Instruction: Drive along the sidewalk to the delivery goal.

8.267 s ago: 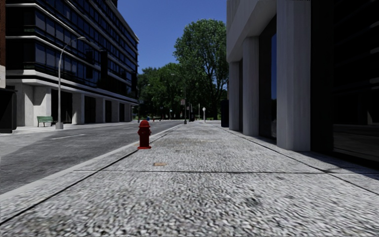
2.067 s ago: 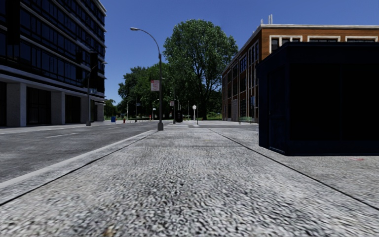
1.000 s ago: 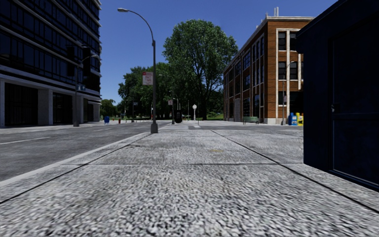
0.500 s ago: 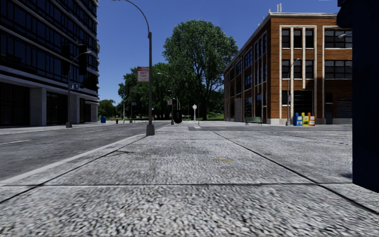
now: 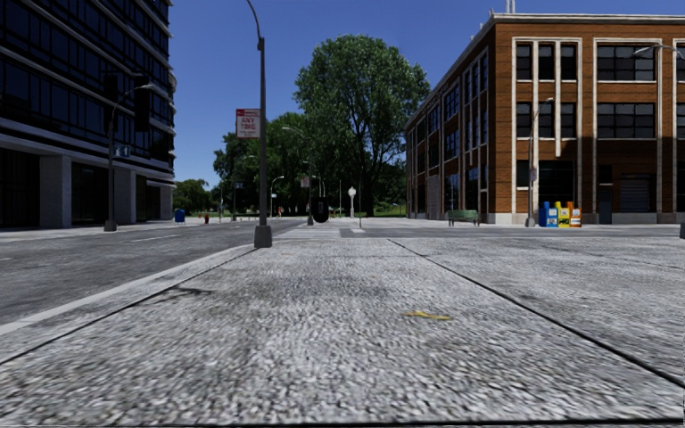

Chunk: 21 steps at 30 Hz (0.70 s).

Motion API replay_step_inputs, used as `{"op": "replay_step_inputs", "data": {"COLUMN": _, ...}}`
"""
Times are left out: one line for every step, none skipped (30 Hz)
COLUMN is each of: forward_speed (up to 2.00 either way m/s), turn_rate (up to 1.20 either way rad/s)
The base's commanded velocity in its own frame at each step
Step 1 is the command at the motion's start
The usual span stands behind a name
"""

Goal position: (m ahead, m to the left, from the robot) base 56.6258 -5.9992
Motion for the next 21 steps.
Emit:
{"op": "replay_step_inputs", "data": {"forward_speed": 2.0, "turn_rate": 0.0}}
{"op": "replay_step_inputs", "data": {"forward_speed": 2.0, "turn_rate": 0.0}}
{"op": "replay_step_inputs", "data": {"forward_speed": 2.0, "turn_rate": 0.0}}
{"op": "replay_step_inputs", "data": {"forward_speed": 2.0, "turn_rate": 0.0}}
{"op": "replay_step_inputs", "data": {"forward_speed": 2.0, "turn_rate": 0.0}}
{"op": "replay_step_inputs", "data": {"forward_speed": 2.0, "turn_rate": 0.0}}
{"op": "replay_step_inputs", "data": {"forward_speed": 2.0, "turn_rate": 0.0}}
{"op": "replay_step_inputs", "data": {"forward_speed": 2.0, "turn_rate": 0.0}}
{"op": "replay_step_inputs", "data": {"forward_speed": 2.0, "turn_rate": 0.0}}
{"op": "replay_step_inputs", "data": {"forward_speed": 2.0, "turn_rate": 0.0}}
{"op": "replay_step_inputs", "data": {"forward_speed": 2.0, "turn_rate": 0.0}}
{"op": "replay_step_inputs", "data": {"forward_speed": 2.0, "turn_rate": 0.0}}
{"op": "replay_step_inputs", "data": {"forward_speed": 2.0, "turn_rate": 0.0}}
{"op": "replay_step_inputs", "data": {"forward_speed": 2.0, "turn_rate": 0.0}}
{"op": "replay_step_inputs", "data": {"forward_speed": 2.0, "turn_rate": 0.0}}
{"op": "replay_step_inputs", "data": {"forward_speed": 2.0, "turn_rate": 0.0}}
{"op": "replay_step_inputs", "data": {"forward_speed": 2.0, "turn_rate": 0.0}}
{"op": "replay_step_inputs", "data": {"forward_speed": 2.0, "turn_rate": 0.0}}
{"op": "replay_step_inputs", "data": {"forward_speed": 2.0, "turn_rate": 0.0}}
{"op": "replay_step_inputs", "data": {"forward_speed": 2.0, "turn_rate": 0.0}}
{"op": "replay_step_inputs", "data": {"forward_speed": 2.0, "turn_rate": 0.0}}
